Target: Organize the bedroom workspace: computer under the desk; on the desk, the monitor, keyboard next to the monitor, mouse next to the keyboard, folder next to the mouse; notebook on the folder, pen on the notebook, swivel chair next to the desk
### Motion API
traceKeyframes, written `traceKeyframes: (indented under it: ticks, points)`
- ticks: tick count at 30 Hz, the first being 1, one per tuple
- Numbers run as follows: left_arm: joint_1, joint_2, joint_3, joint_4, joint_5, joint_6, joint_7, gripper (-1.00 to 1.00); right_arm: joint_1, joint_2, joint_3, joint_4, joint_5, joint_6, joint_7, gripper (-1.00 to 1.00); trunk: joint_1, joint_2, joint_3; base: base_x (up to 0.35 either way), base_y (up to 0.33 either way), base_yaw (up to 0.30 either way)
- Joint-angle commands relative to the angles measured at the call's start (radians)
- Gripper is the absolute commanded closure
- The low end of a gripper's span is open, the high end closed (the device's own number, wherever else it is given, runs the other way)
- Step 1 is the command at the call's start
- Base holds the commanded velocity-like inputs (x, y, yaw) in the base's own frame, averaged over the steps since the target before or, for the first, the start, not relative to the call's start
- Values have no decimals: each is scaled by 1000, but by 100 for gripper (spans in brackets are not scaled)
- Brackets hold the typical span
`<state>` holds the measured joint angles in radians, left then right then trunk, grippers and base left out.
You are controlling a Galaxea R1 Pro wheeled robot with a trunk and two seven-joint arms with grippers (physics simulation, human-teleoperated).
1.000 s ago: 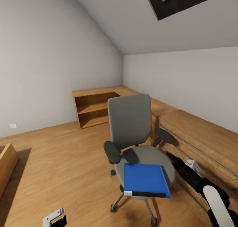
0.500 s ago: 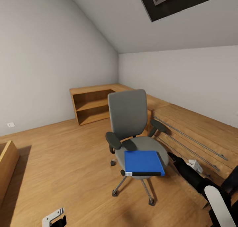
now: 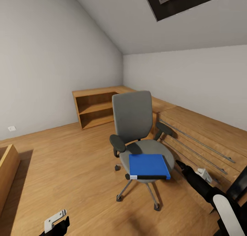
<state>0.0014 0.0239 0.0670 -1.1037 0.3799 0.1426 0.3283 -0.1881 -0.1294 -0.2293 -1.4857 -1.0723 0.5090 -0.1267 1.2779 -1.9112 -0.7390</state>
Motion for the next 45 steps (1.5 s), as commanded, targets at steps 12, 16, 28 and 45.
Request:
traceKeyframes:
  ticks: [12, 16, 28, 45]
  points:
    - [28, 0, 0, -72, 8, 7, 4, -100, -2, 0, -25, 121, -12, 1, -2, -100, 46, -85, -39, 0, 0, 0]
    - [68, 1, 0, -135, 8, 8, 3, -100, -3, 1, -26, 157, -12, 1, -1, -100, 61, -113, -51, 0, 0, 0]
    - [177, 1, -2, -297, 7, 11, 1, -100, -8, 1, -25, 274, -14, -5, 107, -100, 107, -197, -89, 0, 0, 0]
    - [180, 0, -4, -297, 4, 40, -79, -100, -16, 1, -24, 370, -7, -6, 286, -100, 173, -316, -142, 0, 0, 0]
